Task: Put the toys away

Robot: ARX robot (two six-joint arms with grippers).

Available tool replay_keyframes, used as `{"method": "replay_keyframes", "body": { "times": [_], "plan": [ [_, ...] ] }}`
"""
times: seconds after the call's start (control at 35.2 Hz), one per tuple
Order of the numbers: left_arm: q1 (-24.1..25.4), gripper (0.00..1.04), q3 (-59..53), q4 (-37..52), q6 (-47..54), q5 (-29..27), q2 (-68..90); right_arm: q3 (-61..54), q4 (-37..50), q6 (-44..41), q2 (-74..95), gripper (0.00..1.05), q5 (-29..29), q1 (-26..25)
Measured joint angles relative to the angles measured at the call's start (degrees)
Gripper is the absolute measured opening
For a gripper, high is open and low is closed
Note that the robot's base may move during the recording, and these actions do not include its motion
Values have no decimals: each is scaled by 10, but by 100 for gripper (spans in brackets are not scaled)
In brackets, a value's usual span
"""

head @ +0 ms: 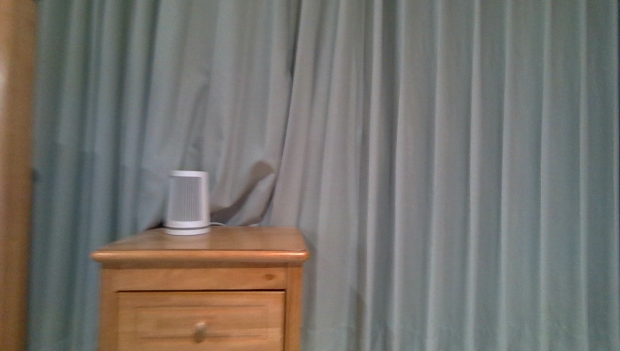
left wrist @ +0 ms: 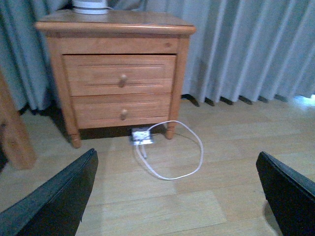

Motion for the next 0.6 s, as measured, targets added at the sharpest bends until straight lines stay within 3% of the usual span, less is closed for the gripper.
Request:
{"method": "replay_keyframes", "body": {
  "times": [0.6],
  "plan": [
    [0,98,0,0,0,3,0,0,0,0,-1,14,6,0]
  ]
}}
